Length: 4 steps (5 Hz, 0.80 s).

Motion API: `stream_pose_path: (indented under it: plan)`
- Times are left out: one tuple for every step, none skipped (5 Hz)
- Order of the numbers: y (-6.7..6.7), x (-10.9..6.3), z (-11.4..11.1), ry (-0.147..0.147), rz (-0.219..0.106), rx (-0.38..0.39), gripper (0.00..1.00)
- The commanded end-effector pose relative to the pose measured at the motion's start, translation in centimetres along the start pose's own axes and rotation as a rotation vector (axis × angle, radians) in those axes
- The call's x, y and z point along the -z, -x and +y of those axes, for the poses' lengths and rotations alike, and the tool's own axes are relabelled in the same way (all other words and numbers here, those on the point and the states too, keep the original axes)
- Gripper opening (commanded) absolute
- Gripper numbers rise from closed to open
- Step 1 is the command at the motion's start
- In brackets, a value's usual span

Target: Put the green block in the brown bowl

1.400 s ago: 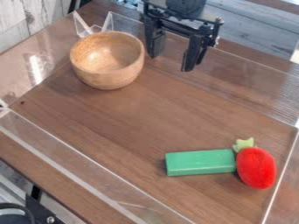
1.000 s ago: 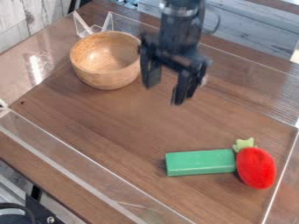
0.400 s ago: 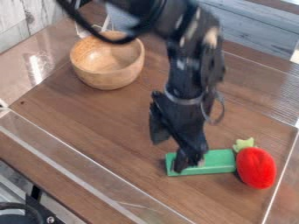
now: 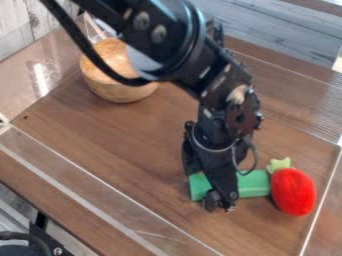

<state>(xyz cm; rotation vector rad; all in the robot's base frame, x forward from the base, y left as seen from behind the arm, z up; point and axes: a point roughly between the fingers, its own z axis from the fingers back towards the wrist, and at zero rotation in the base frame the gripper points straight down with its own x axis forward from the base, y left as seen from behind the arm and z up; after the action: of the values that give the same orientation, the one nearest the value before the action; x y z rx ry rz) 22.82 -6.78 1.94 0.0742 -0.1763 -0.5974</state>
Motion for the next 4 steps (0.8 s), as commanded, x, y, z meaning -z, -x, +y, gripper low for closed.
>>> stream_pose_path:
  plan:
    - [-1.09, -0.38, 0.19, -0.010, -0.059, 0.034, 1.00]
    - [-1.56, -0.22, 0.02, -0.008, -0.080, 0.064, 1.00]
    - [-1.19, -0.21, -0.11, 0.004, -0.108, 0.139, 1.00]
    - [-0.91, -0.19, 0.01, 0.011, -0.130, 0.207, 1.00]
